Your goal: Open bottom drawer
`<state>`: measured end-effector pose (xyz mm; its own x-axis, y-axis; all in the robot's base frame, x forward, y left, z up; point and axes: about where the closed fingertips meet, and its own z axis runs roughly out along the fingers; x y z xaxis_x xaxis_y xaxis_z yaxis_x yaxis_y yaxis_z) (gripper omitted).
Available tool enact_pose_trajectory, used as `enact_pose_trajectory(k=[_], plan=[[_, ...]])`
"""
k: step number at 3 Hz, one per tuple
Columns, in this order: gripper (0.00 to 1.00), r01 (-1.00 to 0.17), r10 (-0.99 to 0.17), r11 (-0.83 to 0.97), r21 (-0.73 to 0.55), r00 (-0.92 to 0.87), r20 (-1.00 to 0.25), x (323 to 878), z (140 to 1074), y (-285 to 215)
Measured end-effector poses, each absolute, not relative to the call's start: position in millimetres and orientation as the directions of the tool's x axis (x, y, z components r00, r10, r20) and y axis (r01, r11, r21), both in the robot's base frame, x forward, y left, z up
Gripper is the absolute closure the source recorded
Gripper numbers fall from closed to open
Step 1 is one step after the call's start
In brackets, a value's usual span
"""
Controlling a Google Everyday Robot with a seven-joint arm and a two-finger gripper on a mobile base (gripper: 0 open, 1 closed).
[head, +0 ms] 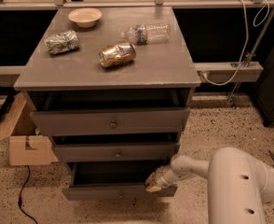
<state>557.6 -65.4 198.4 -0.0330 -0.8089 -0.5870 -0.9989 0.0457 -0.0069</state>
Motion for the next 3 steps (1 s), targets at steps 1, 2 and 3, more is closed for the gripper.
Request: enact_pose_trajectory(k=[1,2,3], plan=[[0.5,-0.999,-0.806,0.045,-0.003,-0.034,-0.59,559,198,-67],[0.27,-0.999,-0.789,0.039,0.023,-0.045,-0.612,565,197,-74],[0.04,-0.998,-0.793,0.043,0.045,-0.061,-0.607,565,193,-78]])
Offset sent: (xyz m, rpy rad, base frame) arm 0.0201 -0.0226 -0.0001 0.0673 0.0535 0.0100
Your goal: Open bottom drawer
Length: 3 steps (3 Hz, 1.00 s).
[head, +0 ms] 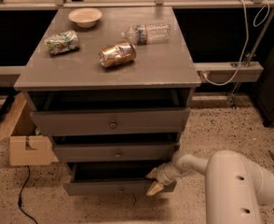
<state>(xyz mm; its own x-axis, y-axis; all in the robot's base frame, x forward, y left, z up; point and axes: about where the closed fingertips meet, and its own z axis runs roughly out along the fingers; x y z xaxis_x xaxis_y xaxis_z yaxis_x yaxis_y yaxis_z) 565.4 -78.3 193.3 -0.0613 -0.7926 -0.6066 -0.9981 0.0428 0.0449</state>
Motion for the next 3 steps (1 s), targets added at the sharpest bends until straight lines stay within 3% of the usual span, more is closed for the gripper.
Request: enact_pose_trajectory(k=[3], plan=[[0.0,-0.987,-0.848,0.061,0.147,-0.129,-0.514,527,158,-83]])
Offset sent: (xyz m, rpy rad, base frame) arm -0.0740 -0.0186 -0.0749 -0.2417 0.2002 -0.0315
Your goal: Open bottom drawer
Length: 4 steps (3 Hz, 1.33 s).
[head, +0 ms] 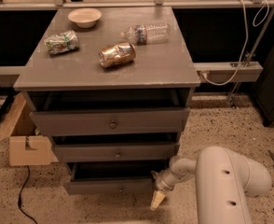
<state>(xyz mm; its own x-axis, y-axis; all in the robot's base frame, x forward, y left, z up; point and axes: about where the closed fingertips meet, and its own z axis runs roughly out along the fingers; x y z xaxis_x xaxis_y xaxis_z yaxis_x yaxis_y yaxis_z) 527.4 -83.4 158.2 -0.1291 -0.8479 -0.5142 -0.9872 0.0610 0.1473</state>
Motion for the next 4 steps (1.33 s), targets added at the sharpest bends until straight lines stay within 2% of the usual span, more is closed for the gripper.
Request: enact_pose_trajectory(k=[1,3,4], plan=[[0.19,-0.987,-0.848,0.061,0.147,-0.129,-0.514,527,161,-83],[0.65,-0.987,-0.848,0.061,0.147,-0.129,-0.514,528,167,-84],[0.89,-0.983,-0.838,0.068,0.168,-0.148,-0.525,493,168,-85]])
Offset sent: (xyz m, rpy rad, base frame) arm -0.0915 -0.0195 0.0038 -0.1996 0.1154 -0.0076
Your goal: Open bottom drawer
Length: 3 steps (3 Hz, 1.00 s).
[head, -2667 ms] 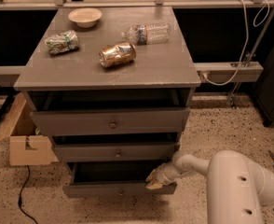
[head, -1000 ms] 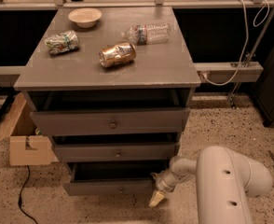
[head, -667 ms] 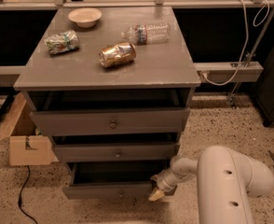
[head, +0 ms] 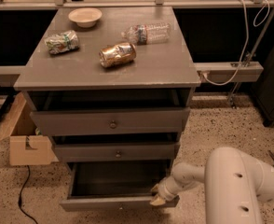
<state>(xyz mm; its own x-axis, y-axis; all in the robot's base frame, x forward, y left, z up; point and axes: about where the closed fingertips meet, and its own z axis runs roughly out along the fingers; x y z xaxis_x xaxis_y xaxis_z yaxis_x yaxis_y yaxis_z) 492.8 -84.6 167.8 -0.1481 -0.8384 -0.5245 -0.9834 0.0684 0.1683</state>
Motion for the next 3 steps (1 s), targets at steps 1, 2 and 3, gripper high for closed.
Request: enact_pose_trajectory(k=[1,2,3], plan=[[1.0,-0.979,-0.818,0.08,0.185,-0.171,-0.55,454,166,-82],[1.0,-0.979,-0.817,0.08,0.185,-0.171,-0.551,453,168,-82],[1.0,-0.98,-0.774,0.094,0.178,-0.184,-0.606,431,166,-76]])
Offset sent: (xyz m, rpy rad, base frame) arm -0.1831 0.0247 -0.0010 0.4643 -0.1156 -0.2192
